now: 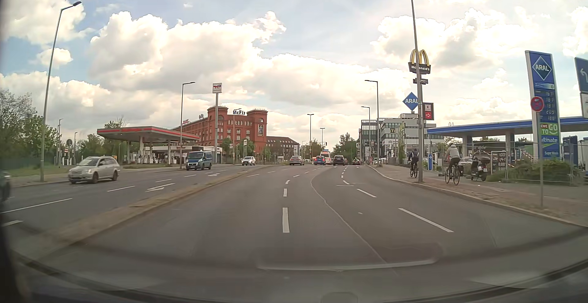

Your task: Follow the waypoints while adhering to traffic rules and regulations

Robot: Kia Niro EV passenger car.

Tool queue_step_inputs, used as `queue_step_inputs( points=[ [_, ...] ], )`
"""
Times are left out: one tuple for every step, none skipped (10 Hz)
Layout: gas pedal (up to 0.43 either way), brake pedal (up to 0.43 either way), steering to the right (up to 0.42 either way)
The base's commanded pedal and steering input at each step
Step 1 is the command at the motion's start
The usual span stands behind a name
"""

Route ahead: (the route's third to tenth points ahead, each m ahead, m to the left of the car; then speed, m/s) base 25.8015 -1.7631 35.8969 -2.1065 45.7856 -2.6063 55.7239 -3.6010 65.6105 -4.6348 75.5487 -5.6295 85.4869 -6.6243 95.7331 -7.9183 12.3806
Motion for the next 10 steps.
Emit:
queue_step_inputs(
  points=[
    [0.189,0.018,0.022],
    [0.169,0.018,0.025],
    [0.169,0.018,0.027],
    [0.169,0.018,0.03],
    [0.157,0.018,0.031],
    [0.157,0.018,0.031],
    [0.157,0.018,0.031],
    [0.157,0.018,0.03],
    [0.157,0.018,0.03],
    [0.157,0.018,0.03]
  ],
)
